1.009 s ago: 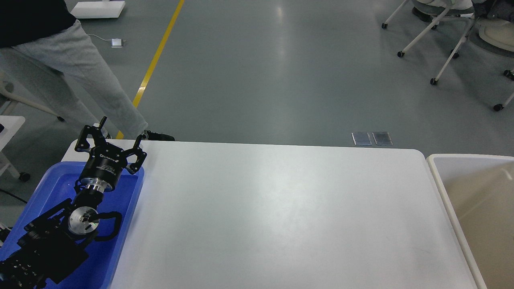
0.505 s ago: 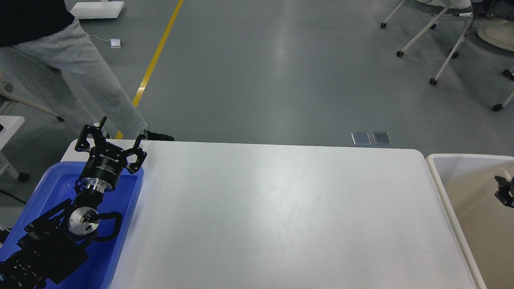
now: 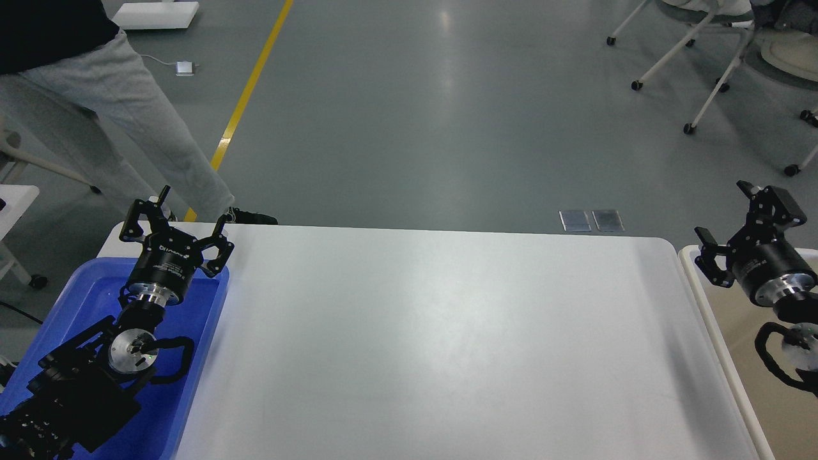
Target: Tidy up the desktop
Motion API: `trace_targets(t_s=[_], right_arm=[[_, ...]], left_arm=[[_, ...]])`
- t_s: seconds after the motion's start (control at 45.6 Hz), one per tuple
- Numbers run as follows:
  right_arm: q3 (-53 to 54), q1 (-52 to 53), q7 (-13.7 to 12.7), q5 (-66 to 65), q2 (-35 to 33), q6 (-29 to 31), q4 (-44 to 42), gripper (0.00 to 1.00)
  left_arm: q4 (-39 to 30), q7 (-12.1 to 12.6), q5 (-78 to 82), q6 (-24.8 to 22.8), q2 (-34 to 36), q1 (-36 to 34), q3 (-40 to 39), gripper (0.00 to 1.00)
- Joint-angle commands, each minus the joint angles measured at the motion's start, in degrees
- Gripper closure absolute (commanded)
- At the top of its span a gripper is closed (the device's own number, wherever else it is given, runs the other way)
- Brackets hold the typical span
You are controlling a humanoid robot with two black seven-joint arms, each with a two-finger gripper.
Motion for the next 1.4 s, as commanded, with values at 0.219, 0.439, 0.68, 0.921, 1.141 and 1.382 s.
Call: trace_targets(t_s=[0.219, 0.439, 0.68, 0.921, 1.141, 1.382], right_arm=[[4.60, -2.04, 0.82, -1.36, 4.51, 5.96, 1.83, 0.01], [6.62, -3.10, 0.82, -1.36, 3.63, 5.70, 1.75, 0.01], [8.47, -4.24, 0.47, -3.98, 4.34, 5.43, 3.24, 0.01], [9.78, -4.68, 0.38, -8.74, 7.24, 2.44, 3.68, 0.01], [14.36, -4.77, 0.38, -8.56, 10.49, 2.79, 3.68, 0.01], [13.92, -4.68, 0.56, -8.65, 12.07, 0.77, 3.15, 0.01]], left_arm=[[0.00, -0.06, 0.00, 0.00, 0.00, 0.00, 0.00, 0.00], [0.00, 0.03, 0.00, 0.00, 0.00, 0.00, 0.00, 0.00], [0.00, 0.03, 0.00, 0.00, 0.00, 0.00, 0.00, 0.00], [0.00, 0.03, 0.00, 0.00, 0.00, 0.00, 0.00, 0.00], [0.00, -0.06, 0.00, 0.00, 0.00, 0.00, 0.00, 0.00], [0.00, -0.06, 0.00, 0.00, 0.00, 0.00, 0.00, 0.00]])
